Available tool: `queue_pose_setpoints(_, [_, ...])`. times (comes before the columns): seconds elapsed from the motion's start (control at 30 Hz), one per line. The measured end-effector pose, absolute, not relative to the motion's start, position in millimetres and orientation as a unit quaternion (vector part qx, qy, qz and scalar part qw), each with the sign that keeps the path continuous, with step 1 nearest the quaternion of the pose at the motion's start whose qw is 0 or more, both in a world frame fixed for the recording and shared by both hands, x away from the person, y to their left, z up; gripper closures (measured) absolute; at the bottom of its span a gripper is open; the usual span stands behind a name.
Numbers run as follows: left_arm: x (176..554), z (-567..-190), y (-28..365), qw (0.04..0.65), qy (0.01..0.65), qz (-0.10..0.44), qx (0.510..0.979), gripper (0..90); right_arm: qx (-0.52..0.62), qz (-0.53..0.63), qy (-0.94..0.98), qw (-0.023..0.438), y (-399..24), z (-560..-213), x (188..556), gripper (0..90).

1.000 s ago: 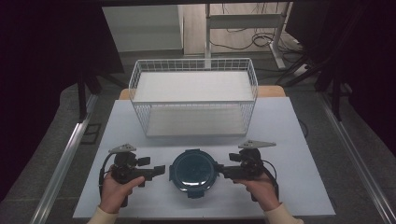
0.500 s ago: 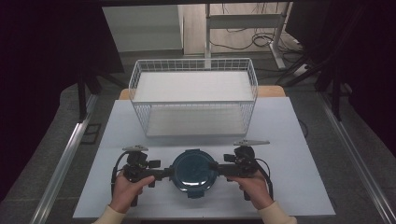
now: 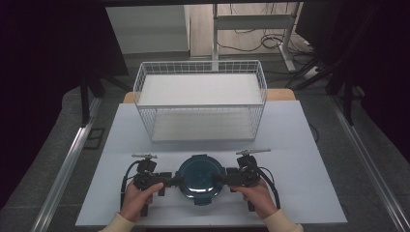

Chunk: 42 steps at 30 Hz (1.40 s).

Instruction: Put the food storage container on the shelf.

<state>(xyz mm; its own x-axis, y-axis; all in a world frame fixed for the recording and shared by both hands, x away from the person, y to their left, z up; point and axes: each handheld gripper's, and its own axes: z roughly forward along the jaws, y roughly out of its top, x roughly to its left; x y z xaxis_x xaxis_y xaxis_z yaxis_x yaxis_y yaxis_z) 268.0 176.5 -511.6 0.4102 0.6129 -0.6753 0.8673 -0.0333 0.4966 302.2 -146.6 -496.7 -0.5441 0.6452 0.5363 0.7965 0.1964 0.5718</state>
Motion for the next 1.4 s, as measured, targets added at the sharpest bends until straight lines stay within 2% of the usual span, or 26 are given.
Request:
queue_pose_setpoints(0.3, [269.0, -523.5, 170.7, 0.459, 0.527, -0.179, 0.693, 20.7, -0.485, -0.418, -0.757, 0.127, -141.6, -508.0, 302.2, 16.1])
queue_pose_setpoints(0.4, [269.3, -528.6, 169.2, 0.460, 0.530, -0.202, 0.683, 24.1, -0.487, -0.422, -0.753, 0.133, -140.1, -508.5, 300.6, 18.2])
queue_pose_setpoints(0.43, [269.5, -529.4, 168.0, 0.463, 0.530, -0.213, 0.678, 28.4, -0.492, -0.421, -0.750, 0.133, -138.7, -509.0, 299.5, 17.9])
queue_pose_setpoints(0.6, [268.6, -528.6, 167.2, 0.461, 0.538, -0.212, 0.673, 29.1, -0.500, -0.420, -0.744, 0.139, -139.3, -509.0, 299.4, 19.9])
queue_pose_setpoints(0.8, [266.4, -525.6, 167.1, 0.463, 0.543, -0.207, 0.670, 32.0, -0.519, -0.434, -0.719, 0.159, -147.6, -510.5, 298.8, 28.0])
queue_pose_setpoints(1.27, [261.1, -521.3, 170.9, 0.474, 0.539, -0.200, 0.667, 38.6, -0.506, -0.460, -0.715, 0.142, -153.7, -505.3, 288.6, 34.8])
queue_pose_setpoints(1.4, [259.0, -518.5, 172.2, 0.477, 0.539, -0.194, 0.667, 40.5, -0.502, -0.467, -0.718, 0.123, -151.3, -501.2, 284.2, 35.9])
